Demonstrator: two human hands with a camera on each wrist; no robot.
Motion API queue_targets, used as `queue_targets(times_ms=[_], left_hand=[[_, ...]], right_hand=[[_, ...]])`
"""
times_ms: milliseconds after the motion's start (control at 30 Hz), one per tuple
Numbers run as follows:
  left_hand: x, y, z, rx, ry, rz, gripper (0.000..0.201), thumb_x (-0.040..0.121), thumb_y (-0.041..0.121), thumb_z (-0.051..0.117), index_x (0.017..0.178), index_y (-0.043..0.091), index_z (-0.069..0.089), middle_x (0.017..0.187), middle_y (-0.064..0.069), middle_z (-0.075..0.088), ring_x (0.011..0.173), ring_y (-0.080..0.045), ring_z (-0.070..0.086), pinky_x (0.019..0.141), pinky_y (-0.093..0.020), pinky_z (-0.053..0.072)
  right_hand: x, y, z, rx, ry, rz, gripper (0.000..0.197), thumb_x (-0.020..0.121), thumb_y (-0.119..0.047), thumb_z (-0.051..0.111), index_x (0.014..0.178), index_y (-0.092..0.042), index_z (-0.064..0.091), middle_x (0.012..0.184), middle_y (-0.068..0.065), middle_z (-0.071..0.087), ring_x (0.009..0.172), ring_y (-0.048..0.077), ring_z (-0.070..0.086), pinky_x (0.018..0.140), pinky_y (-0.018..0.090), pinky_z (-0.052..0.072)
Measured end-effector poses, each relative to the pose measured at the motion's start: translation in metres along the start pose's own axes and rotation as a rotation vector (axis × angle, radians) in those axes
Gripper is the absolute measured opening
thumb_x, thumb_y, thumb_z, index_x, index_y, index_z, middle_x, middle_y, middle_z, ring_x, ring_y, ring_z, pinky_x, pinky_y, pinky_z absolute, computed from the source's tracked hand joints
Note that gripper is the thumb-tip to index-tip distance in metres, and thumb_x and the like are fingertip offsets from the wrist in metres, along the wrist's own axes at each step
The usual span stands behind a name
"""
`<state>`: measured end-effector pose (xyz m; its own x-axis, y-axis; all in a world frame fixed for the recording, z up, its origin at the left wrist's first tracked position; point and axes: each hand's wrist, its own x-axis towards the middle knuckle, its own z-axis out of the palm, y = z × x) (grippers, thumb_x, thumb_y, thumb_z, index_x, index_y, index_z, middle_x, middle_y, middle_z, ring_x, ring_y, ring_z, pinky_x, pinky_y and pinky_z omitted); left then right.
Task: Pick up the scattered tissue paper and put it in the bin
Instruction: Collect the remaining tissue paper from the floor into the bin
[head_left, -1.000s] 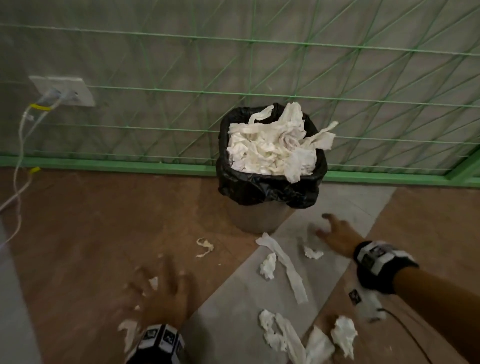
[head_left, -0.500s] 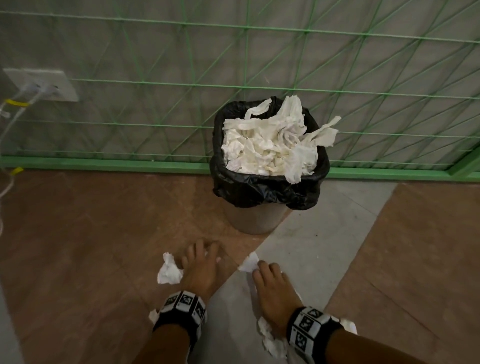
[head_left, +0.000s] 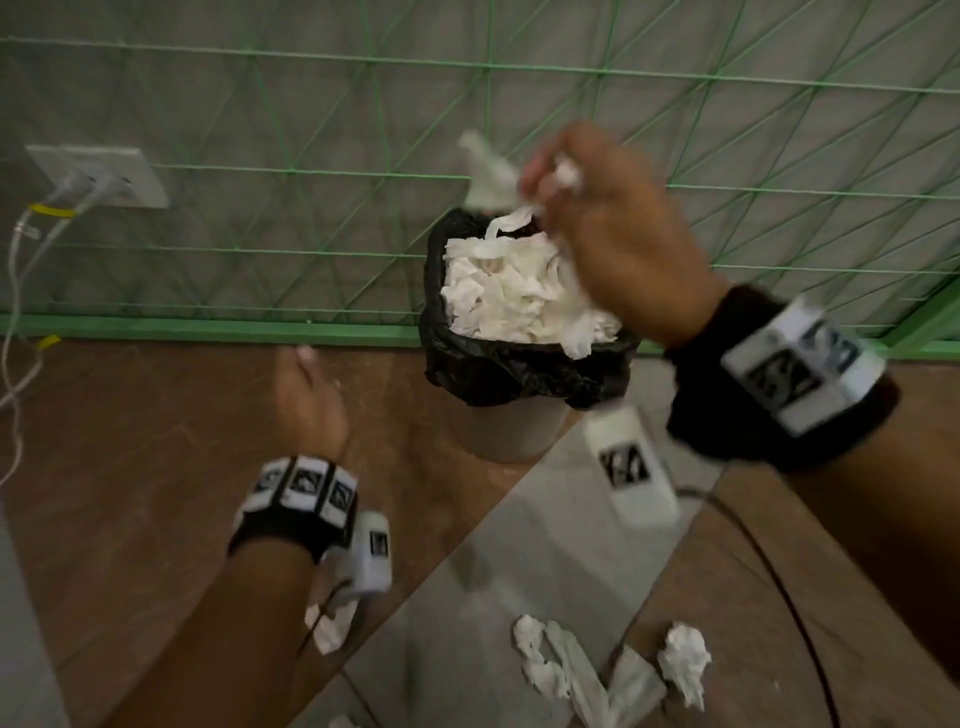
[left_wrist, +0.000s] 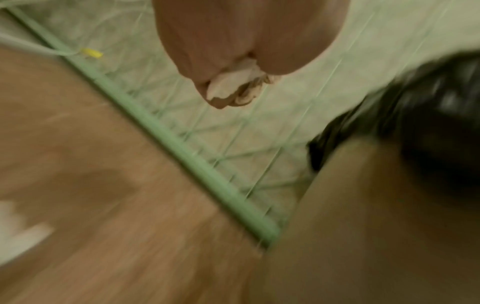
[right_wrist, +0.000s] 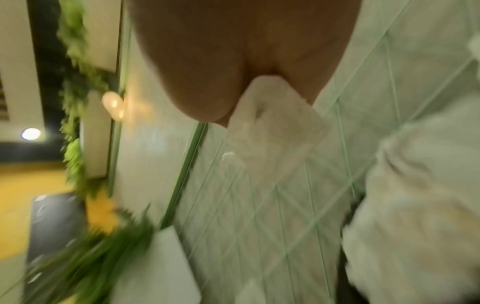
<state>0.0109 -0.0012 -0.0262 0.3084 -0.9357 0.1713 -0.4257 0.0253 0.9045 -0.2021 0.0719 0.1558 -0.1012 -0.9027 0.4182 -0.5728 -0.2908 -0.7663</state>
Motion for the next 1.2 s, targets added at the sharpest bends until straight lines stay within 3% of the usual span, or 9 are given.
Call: queue_targets(times_ms=[200, 300, 433, 533, 700, 833, 1000, 1100, 1200], left_hand=[[0.062, 0.164, -0.025, -0.901, -0.015, -0.017, 0.034, 0.084, 0.023, 0.046, 0.050, 0.020, 0.052, 0.049, 0.001, 0.040, 0.045, -0.019, 0.036, 0.045, -0.027, 0.023], [0.052, 0.236, -0.026, -1.158, -0.109, 0.192, 0.037, 0.088, 0.004, 0.035, 0.052, 0.013, 0.040, 0.049, -0.005, 0.036, 0.043, -0.017, 0.031, 0.047, -0.025, 0.019], [0.046, 0.249, 0.013, -0.945, -0.260, 0.227, 0.029, 0.079, -0.003, 0.041, 0.058, 0.016, 0.038, 0.055, 0.003, 0.035, 0.056, -0.018, 0.030, 0.057, -0.033, 0.029], [0.034, 0.217, 0.059, -0.473, -0.470, 0.216, 0.024, 0.083, -0.004, 0.043, 0.076, 0.018, 0.041, 0.071, 0.004, 0.039, 0.064, -0.013, 0.036, 0.063, -0.030, 0.034], [0.011, 0.160, 0.089, 0.185, -0.774, 0.419, 0.022, 0.082, 0.018, 0.067, 0.097, 0.021, 0.051, 0.073, 0.010, 0.054, 0.071, -0.012, 0.053, 0.071, -0.027, 0.045], [0.017, 0.159, 0.066, -0.066, -0.502, 0.459, 0.018, 0.082, 0.037, 0.065, 0.098, 0.031, 0.062, 0.091, 0.019, 0.061, 0.078, 0.013, 0.052, 0.075, -0.010, 0.044], [0.029, 0.096, 0.020, -0.218, -0.003, 0.179, 0.011, 0.088, 0.022, 0.047, 0.096, 0.023, 0.055, 0.090, 0.007, 0.058, 0.077, -0.004, 0.054, 0.073, -0.022, 0.042], [-0.002, -0.002, -0.004, 0.336, -0.224, 0.030, 0.042, 0.096, 0.034, 0.041, 0.132, 0.015, 0.045, 0.139, -0.017, 0.044, 0.125, -0.035, 0.045, 0.104, -0.045, 0.036], [-0.049, -0.078, -0.036, 0.774, -0.559, 0.095, 0.058, 0.094, 0.056, 0.034, 0.144, 0.028, 0.032, 0.152, -0.017, 0.026, 0.136, -0.041, 0.028, 0.112, -0.058, 0.024]], right_hand=[[0.050, 0.050, -0.033, -0.249, 0.167, 0.162, 0.021, 0.096, -0.030, 0.042, 0.105, -0.013, 0.052, 0.102, 0.007, 0.049, 0.083, 0.018, 0.048, 0.074, 0.044, 0.044], [0.035, 0.076, -0.014, -0.489, -0.099, 0.254, 0.055, 0.095, -0.053, 0.032, 0.126, -0.011, 0.049, 0.126, 0.016, 0.045, 0.117, 0.029, 0.046, 0.103, 0.045, 0.039], [0.014, 0.081, 0.005, -0.499, -0.475, 0.309, 0.062, 0.081, -0.071, 0.014, 0.093, -0.024, 0.052, 0.113, 0.008, 0.057, 0.112, 0.032, 0.052, 0.104, 0.057, 0.034], [0.014, 0.074, -0.012, -0.312, -0.246, 0.298, 0.030, 0.098, -0.032, 0.034, 0.110, -0.015, 0.055, 0.106, 0.005, 0.059, 0.098, 0.025, 0.054, 0.096, 0.042, 0.042], [0.003, 0.072, -0.053, -0.046, 0.326, 0.233, 0.027, 0.067, -0.006, 0.039, 0.076, -0.028, 0.052, 0.083, -0.005, 0.059, 0.073, 0.013, 0.051, 0.064, 0.031, 0.042], [-0.056, 0.114, -0.054, -0.030, 0.521, 0.413, 0.018, 0.074, -0.008, 0.043, 0.079, -0.024, 0.049, 0.080, -0.001, 0.053, 0.075, 0.019, 0.048, 0.066, 0.034, 0.038], [-0.192, 0.189, -0.021, -0.598, -0.059, 0.823, 0.030, 0.092, -0.041, 0.039, 0.113, -0.021, 0.047, 0.121, 0.015, 0.054, 0.103, 0.034, 0.049, 0.084, 0.038, 0.041], [-0.278, 0.186, 0.013, -0.769, -0.472, 0.827, 0.053, 0.093, -0.058, 0.020, 0.139, -0.033, 0.031, 0.143, -0.001, 0.038, 0.120, 0.027, 0.034, 0.100, 0.039, 0.039], [-0.329, 0.162, 0.047, -0.746, -0.632, 0.894, 0.076, 0.079, -0.079, 0.005, 0.143, -0.044, 0.030, 0.136, 0.001, 0.045, 0.115, 0.023, 0.046, 0.083, 0.039, 0.049]])
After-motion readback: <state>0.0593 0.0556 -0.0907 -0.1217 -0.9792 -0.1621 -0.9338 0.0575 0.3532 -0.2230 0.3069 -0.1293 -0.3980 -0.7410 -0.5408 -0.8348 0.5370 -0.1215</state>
